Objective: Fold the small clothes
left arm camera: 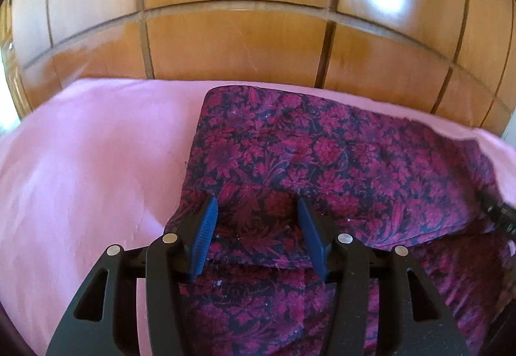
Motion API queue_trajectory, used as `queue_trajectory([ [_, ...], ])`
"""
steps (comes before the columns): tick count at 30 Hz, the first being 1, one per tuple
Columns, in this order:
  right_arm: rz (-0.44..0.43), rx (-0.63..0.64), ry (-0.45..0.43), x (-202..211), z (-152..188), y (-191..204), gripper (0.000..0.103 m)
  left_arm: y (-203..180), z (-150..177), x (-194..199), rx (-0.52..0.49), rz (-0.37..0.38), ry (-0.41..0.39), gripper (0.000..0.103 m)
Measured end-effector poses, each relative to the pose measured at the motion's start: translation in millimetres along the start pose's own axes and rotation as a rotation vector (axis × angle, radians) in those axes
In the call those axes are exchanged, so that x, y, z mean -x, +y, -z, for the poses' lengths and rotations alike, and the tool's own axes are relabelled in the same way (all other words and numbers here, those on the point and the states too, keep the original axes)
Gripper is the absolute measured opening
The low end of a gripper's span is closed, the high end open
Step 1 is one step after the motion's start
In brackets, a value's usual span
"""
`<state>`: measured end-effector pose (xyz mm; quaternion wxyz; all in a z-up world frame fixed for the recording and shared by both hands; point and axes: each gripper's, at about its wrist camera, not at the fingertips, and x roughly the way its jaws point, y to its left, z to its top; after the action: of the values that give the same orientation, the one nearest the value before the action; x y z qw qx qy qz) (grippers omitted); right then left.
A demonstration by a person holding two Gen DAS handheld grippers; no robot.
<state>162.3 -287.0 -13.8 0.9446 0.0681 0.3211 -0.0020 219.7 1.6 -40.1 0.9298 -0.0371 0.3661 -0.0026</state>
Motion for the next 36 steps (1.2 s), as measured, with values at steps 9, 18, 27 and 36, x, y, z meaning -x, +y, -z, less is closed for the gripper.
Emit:
queue_trajectory([
  [9,-0.006,-0.043,-0.009,40,15,-17,0.091,25,38,40,0.061,0.01,0.021,0.068],
  [18,-0.156,-0.138,0.138,69,59,-54,0.088,59,97,71,0.124,0.066,0.125,0.068],
  [27,-0.347,-0.151,0.282,135,132,-66,0.064,69,146,126,0.097,0.16,0.167,0.062],
  [36,-0.404,-0.184,0.58,138,216,-62,0.035,72,205,149,0.059,0.246,0.354,0.043],
])
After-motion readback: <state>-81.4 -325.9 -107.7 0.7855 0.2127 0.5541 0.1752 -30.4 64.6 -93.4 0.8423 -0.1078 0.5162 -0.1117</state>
